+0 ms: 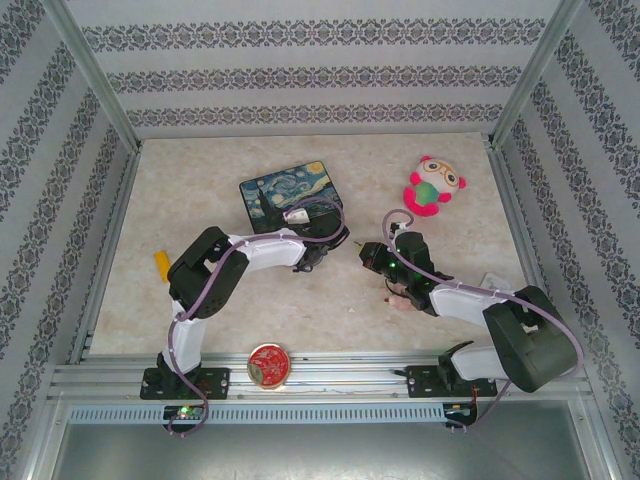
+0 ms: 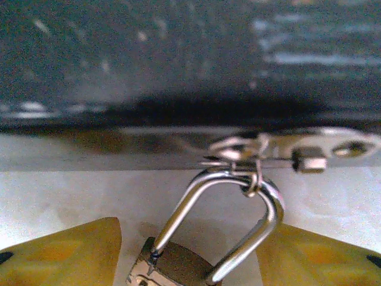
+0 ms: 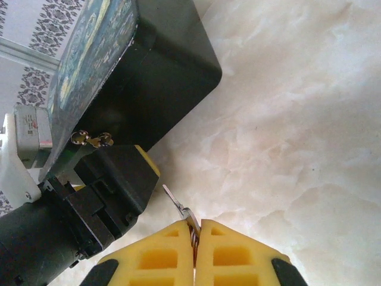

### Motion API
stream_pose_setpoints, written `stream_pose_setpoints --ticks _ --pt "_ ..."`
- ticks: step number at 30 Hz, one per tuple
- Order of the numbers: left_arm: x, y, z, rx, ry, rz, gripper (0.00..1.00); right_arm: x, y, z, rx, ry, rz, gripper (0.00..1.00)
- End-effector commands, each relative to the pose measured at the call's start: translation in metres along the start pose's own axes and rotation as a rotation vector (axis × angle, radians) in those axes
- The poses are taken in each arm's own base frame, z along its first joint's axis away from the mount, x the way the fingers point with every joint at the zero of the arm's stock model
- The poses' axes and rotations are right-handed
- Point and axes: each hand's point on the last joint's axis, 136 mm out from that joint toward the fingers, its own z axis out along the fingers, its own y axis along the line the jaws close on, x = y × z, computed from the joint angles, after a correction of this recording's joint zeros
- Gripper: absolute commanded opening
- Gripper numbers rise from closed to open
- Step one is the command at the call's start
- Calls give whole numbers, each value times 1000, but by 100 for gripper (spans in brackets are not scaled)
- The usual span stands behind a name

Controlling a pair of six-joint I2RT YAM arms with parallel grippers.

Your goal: Unlock a padlock with a key

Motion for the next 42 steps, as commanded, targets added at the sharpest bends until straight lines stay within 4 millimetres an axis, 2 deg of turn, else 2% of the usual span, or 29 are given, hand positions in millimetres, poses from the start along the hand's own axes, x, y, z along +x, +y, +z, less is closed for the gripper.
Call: stream_pose_setpoints --ticks 1,10,12,27,35,42 --pt "-8 -5 0 18 -6 35 60 -9 11 1 -10 -27 -33 0" --pt "-9 -17 1 74 22 107 53 -8 13 1 4 -31 -48 0" --pt "-8 -16 2 74 28 104 49 -8 12 0 8 -32 -49 0" --pt "-1 -13 9 88 67 81 44 -8 10 -1 20 -34 -53 0" --pt "-4 0 10 17 51 98 40 -9 8 -2 30 -43 -53 0" --pt "0 -3 13 25 68 120 35 -10 9 -2 32 -49 -52 0"
